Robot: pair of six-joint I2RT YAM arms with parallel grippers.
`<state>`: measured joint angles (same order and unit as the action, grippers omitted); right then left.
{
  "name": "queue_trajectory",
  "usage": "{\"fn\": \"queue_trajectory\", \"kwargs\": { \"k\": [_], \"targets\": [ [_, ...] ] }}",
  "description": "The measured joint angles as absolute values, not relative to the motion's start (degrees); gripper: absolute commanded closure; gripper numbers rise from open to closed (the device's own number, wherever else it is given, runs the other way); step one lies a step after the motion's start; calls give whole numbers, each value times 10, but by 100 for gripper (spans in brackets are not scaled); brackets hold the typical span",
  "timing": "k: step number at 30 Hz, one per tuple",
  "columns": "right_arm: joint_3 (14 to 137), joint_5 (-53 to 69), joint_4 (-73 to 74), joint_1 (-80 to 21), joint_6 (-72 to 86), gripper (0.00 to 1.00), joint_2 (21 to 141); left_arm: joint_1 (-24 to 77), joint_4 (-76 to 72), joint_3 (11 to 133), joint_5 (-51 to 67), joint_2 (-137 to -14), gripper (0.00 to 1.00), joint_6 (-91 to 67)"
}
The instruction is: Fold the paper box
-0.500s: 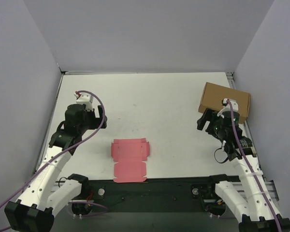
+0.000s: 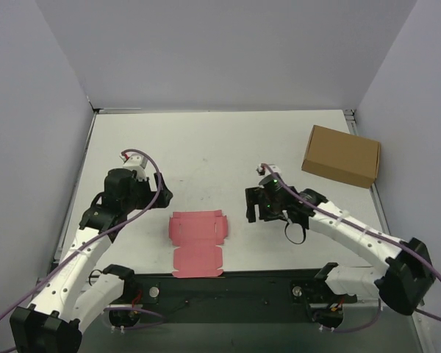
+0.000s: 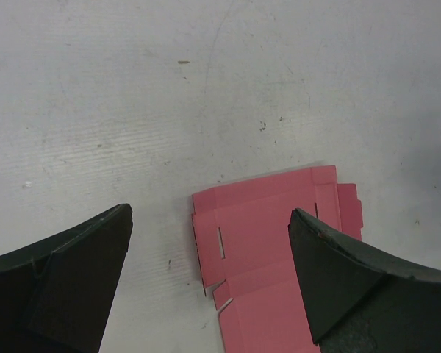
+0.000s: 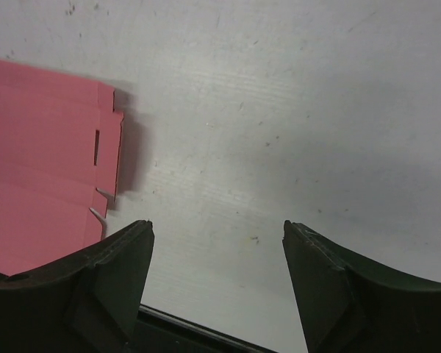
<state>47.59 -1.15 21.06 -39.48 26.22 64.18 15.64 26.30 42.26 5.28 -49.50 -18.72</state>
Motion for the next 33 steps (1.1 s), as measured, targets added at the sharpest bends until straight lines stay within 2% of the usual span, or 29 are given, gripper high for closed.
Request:
{"fn": "queue_trajectory", "kwargs": {
  "k": [7,12,28,33],
  "targets": [
    [503,-14,165,-508,324,32,801,157,270,407,70,-505,3,-206],
    [539,-5,119,-533,355,36,888,157,281,407,74,-529,3,-208],
    [553,30,55,-505,391,62,963,199,329,407,36,-607,5,-206],
    [544,57,25,-487,397,65,964,211,333,408,25,-615,5,-206]
  ]
}}
